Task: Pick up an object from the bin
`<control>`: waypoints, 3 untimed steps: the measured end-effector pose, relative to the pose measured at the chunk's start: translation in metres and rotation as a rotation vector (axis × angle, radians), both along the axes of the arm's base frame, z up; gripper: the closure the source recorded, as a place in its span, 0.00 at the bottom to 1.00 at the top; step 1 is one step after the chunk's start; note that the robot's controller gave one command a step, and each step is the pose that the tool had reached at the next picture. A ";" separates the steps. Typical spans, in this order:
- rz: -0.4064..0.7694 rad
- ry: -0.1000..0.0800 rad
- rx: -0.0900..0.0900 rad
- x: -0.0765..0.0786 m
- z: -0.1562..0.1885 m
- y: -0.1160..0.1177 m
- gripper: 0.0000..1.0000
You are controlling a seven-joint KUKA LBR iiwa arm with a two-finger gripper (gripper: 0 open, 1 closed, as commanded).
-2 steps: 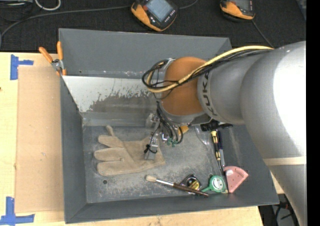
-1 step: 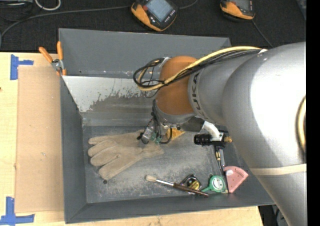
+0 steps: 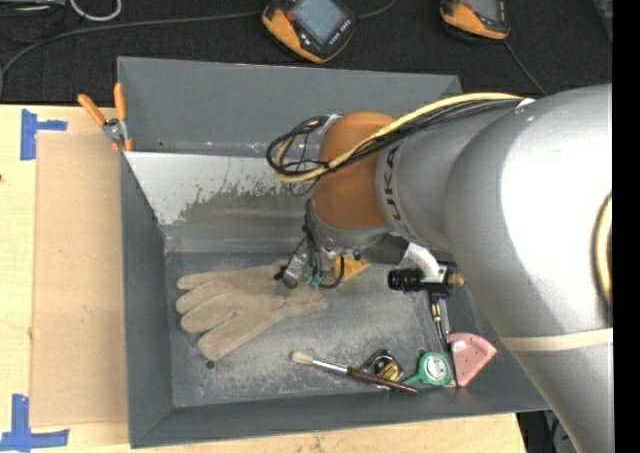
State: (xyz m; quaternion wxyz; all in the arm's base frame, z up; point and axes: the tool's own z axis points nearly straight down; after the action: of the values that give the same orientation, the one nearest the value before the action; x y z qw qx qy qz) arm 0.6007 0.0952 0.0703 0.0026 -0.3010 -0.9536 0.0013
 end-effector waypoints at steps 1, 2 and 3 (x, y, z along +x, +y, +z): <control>0.001 0.002 0.001 -0.001 0.019 0.000 1.00; 0.001 0.002 0.001 -0.001 0.031 0.000 1.00; 0.002 0.012 0.000 -0.003 0.052 -0.001 1.00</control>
Offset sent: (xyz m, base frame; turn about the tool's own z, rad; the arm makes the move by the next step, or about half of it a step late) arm -0.0012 -0.0003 0.0390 -0.0002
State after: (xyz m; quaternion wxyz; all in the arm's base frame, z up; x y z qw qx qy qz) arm 0.5974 0.0944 0.1223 0.0083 -0.2998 -0.9539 0.0031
